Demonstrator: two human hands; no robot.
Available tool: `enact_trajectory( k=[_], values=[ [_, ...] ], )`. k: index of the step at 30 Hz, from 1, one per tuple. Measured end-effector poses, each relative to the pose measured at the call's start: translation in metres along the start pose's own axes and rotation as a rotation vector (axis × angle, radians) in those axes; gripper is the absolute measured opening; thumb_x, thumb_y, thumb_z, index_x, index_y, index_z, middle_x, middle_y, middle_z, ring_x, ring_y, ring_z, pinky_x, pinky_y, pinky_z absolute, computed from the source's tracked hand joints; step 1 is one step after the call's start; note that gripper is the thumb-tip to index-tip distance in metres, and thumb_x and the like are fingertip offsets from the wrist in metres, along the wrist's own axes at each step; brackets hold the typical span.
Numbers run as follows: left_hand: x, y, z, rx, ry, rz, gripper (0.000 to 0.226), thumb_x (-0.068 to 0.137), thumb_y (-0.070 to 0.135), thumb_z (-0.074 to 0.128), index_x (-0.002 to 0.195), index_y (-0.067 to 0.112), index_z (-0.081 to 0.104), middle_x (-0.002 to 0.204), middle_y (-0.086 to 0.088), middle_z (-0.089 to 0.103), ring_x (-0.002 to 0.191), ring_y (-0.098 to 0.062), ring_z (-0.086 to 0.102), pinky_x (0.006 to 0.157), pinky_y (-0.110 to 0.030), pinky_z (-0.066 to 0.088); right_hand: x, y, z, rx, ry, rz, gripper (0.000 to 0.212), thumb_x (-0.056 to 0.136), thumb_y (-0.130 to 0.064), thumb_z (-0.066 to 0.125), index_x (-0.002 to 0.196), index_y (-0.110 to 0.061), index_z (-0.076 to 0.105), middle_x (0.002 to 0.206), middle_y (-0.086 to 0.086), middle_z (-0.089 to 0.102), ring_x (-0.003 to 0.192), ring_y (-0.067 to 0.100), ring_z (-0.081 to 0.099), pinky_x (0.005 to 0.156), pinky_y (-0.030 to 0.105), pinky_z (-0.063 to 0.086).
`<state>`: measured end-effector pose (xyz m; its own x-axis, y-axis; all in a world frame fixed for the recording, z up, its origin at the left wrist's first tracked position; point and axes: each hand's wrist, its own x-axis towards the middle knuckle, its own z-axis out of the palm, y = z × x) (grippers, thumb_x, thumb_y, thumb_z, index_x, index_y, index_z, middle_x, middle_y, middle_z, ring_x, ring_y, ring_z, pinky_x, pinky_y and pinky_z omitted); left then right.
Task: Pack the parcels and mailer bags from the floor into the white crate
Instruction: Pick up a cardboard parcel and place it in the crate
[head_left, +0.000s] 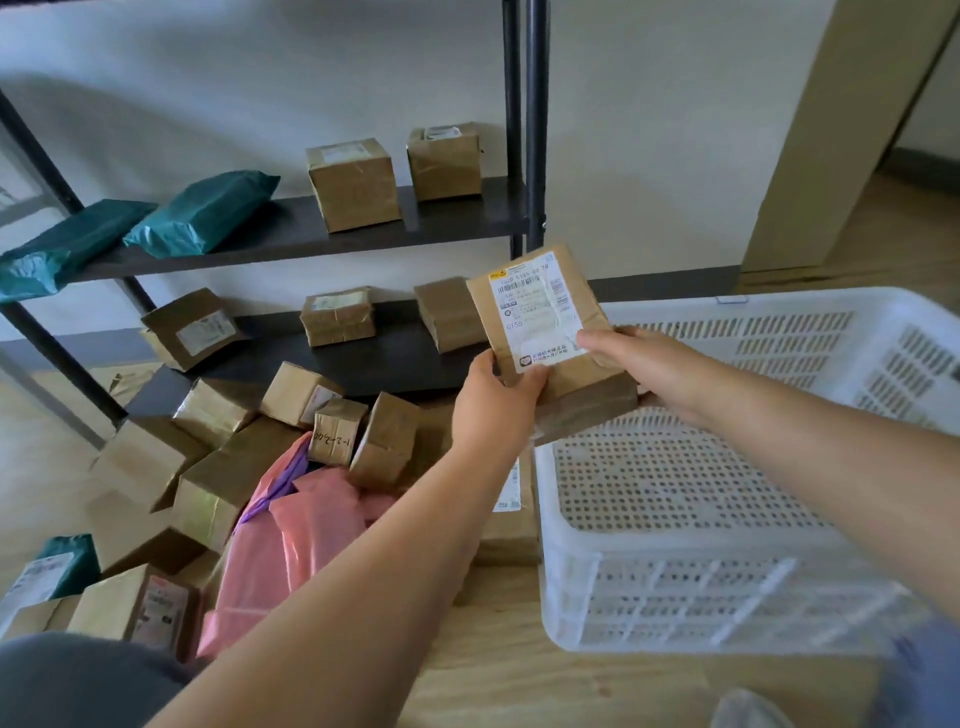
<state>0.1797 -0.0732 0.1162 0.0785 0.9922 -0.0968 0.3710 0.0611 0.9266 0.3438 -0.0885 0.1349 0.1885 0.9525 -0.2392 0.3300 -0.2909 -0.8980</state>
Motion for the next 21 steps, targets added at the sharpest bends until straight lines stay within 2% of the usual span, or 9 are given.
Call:
enact_trajectory(
  k=[3, 6, 9, 11, 13, 15, 16, 18, 21],
  values=[
    [0.024, 0.006, 0.041, -0.006, -0.071, -0.013, 0.047, 0.09, 0.041, 0.061, 0.132, 0.024, 0.047, 0.12, 0.006, 0.064, 0.1, -0.017, 0.064, 0.089, -0.04, 0.054, 0.021, 0.019, -0.03, -0.052, 0.058, 0.041, 0.03, 0.092, -0.051, 0.053, 0.115, -0.032, 0.058, 0.101, -0.011, 0.065, 0.086, 0.005, 0.061, 0.072, 0.024, 0.044],
    [0.048, 0.007, 0.082, 0.052, -0.116, -0.053, 0.047, 0.093, 0.039, 0.057, 0.134, 0.021, 0.044, 0.122, 0.003, 0.061, 0.107, -0.022, 0.061, 0.092, -0.039, 0.051, 0.05, 0.046, -0.055, -0.131, 0.094, 0.118, 0.047, 0.09, -0.056, 0.052, 0.125, -0.026, 0.06, 0.115, -0.007, 0.064, 0.102, 0.016, 0.059, 0.089, 0.032, 0.041],
    [0.072, -0.004, 0.124, 0.082, -0.147, -0.121, 0.037, 0.095, 0.033, 0.052, 0.129, 0.021, 0.046, 0.12, 0.001, 0.063, 0.102, -0.023, 0.062, 0.086, -0.036, 0.051, 0.081, 0.074, -0.068, -0.196, 0.121, 0.219, 0.05, 0.088, -0.057, 0.053, 0.125, -0.024, 0.061, 0.123, -0.002, 0.063, 0.11, 0.022, 0.059, 0.1, 0.039, 0.043],
    [0.082, -0.013, 0.143, 0.059, -0.152, -0.205, 0.035, 0.093, 0.021, 0.048, 0.128, 0.018, 0.044, 0.118, -0.002, 0.063, 0.096, -0.023, 0.061, 0.078, -0.033, 0.049, 0.097, 0.088, -0.068, -0.224, 0.121, 0.26, 0.047, 0.088, -0.051, 0.055, 0.12, -0.017, 0.063, 0.115, 0.003, 0.066, 0.106, 0.026, 0.061, 0.098, 0.043, 0.048],
    [0.097, -0.024, 0.171, 0.042, -0.14, -0.285, 0.038, 0.09, 0.01, 0.044, 0.127, 0.016, 0.043, 0.118, -0.005, 0.062, 0.099, -0.026, 0.061, 0.08, -0.035, 0.051, 0.117, 0.107, -0.072, -0.215, 0.106, 0.324, 0.036, 0.09, -0.039, 0.057, 0.112, -0.012, 0.064, 0.107, 0.007, 0.067, 0.099, 0.026, 0.064, 0.088, 0.037, 0.051],
    [0.106, -0.033, 0.184, 0.003, -0.119, -0.373, 0.036, 0.091, 0.006, 0.04, 0.126, 0.015, 0.042, 0.115, -0.004, 0.06, 0.093, -0.023, 0.06, 0.076, -0.034, 0.051, 0.128, 0.123, -0.068, -0.209, 0.076, 0.382, 0.031, 0.09, -0.034, 0.058, 0.107, -0.009, 0.065, 0.101, 0.01, 0.068, 0.089, 0.026, 0.064, 0.076, 0.033, 0.05],
    [0.113, -0.039, 0.195, 0.007, -0.11, -0.415, 0.031, 0.093, 0.007, 0.038, 0.123, 0.016, 0.041, 0.109, -0.002, 0.059, 0.083, -0.018, 0.057, 0.07, -0.03, 0.046, 0.139, 0.134, -0.069, -0.21, 0.065, 0.417, 0.03, 0.09, -0.033, 0.058, 0.106, -0.009, 0.066, 0.099, 0.01, 0.068, 0.085, 0.025, 0.064, 0.075, 0.033, 0.051],
    [0.124, -0.05, 0.207, 0.008, -0.102, -0.457, 0.025, 0.097, 0.009, 0.037, 0.12, 0.016, 0.042, 0.106, -0.005, 0.056, 0.074, -0.014, 0.049, 0.069, -0.027, 0.039, 0.152, 0.153, -0.065, -0.208, 0.04, 0.471, 0.029, 0.092, -0.034, 0.057, 0.105, -0.01, 0.066, 0.101, 0.01, 0.068, 0.087, 0.026, 0.065, 0.078, 0.035, 0.054],
    [0.137, -0.073, 0.224, 0.03, -0.079, -0.506, 0.037, 0.095, 0.01, 0.038, 0.132, 0.015, 0.043, 0.113, -0.007, 0.058, 0.086, -0.024, 0.055, 0.067, -0.03, 0.043, 0.172, 0.18, -0.057, -0.201, -0.018, 0.559, 0.029, 0.095, -0.032, 0.054, 0.108, -0.008, 0.064, 0.105, 0.012, 0.068, 0.089, 0.028, 0.065, 0.077, 0.035, 0.054]
  ],
)
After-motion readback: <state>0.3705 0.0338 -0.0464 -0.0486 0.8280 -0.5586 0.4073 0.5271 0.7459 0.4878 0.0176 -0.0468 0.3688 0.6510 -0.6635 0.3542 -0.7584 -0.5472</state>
